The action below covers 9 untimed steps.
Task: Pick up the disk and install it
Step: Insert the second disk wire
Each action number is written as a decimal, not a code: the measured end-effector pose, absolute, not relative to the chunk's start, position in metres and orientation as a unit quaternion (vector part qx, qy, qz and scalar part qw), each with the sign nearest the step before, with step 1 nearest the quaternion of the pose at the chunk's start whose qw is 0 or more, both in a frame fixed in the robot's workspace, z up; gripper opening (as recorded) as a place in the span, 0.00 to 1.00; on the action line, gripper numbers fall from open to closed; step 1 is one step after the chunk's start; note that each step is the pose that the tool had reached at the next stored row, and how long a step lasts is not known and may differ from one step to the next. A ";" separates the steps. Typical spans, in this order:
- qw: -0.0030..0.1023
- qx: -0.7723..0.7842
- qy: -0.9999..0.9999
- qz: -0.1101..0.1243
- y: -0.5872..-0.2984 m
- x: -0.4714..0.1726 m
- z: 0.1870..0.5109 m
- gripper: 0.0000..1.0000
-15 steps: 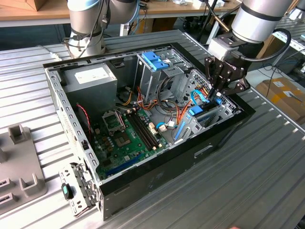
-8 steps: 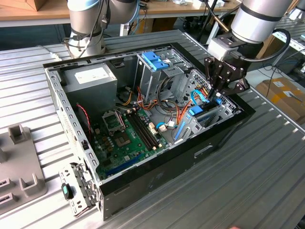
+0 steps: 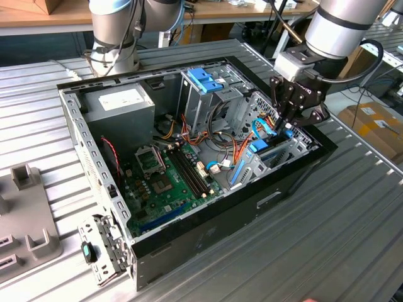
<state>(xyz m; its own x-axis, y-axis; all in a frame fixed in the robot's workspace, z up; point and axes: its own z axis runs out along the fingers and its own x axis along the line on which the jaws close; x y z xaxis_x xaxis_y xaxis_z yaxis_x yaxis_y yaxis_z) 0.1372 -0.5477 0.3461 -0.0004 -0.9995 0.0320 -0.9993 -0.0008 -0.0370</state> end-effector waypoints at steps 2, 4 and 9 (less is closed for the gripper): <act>0.002 -0.707 0.707 -0.024 -0.548 0.137 0.346 0.16; 0.002 -0.707 0.707 -0.024 -0.548 0.137 0.345 0.16; 0.002 -0.706 0.708 -0.024 -0.548 0.137 0.343 0.16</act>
<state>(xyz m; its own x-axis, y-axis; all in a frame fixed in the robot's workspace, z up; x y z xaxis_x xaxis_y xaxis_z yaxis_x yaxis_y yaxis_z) 0.1372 -0.5484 0.3435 -0.0027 -0.9995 0.0320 -0.9993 0.0015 -0.0370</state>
